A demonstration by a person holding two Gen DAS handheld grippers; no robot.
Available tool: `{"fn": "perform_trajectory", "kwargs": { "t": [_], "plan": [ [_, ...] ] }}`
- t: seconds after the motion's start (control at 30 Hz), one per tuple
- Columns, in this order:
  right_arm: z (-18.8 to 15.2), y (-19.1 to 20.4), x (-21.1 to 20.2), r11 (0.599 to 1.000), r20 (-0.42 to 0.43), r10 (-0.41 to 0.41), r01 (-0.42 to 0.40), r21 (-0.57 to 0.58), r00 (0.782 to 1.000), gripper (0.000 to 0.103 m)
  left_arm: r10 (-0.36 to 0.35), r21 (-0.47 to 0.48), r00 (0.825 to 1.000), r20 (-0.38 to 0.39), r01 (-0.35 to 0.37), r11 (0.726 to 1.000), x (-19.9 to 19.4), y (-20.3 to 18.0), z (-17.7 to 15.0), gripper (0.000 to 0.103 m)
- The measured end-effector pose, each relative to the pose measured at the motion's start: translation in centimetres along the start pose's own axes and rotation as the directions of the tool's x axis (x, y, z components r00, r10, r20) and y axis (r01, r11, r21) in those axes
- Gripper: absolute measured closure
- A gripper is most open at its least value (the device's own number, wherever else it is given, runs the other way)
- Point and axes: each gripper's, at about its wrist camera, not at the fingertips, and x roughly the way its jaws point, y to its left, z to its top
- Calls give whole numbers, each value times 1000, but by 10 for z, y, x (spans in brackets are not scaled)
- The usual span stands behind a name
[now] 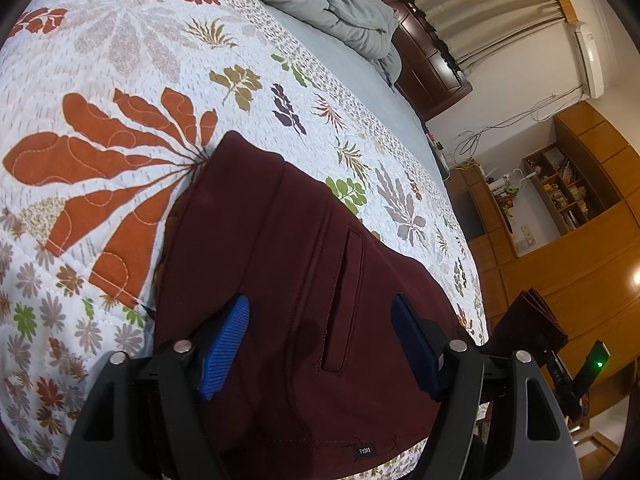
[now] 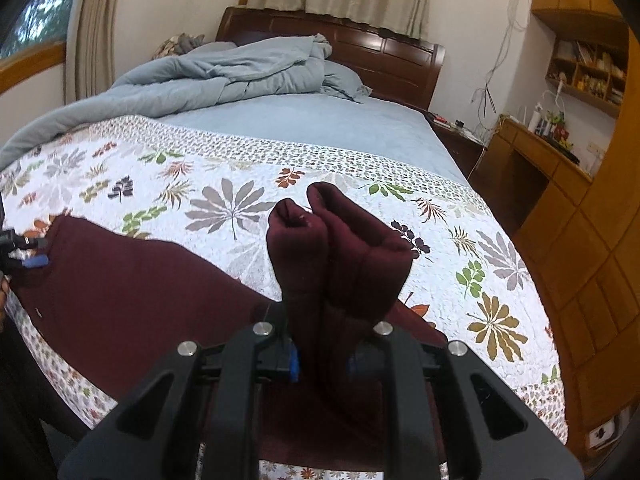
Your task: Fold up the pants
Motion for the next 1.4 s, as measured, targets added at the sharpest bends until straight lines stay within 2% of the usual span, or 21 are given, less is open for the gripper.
{"fn": "perform_trajectory", "kwargs": {
  "t": [0.57, 1.0, 1.27, 1.4],
  "plan": [
    [-19, 47, 14, 988, -27, -19, 15, -155, 999, 88, -6, -2, 1000, 0, 6, 1000, -2, 0, -1, 29],
    [-29, 73, 25, 951, -25, -81, 69, -301, 996, 88, -14, -5, 1000, 0, 14, 1000, -4, -2, -4, 29],
    [-47, 103, 36, 881, -17, -151, 127, -456, 988, 87, -21, -5, 1000, 0, 21, 1000, -5, -2, -5, 29],
    [-63, 119, 45, 823, -6, -200, 164, -544, 980, 87, -31, -15, 1000, 1, 31, 999, -7, -1, -6, 29]
  ]
}}
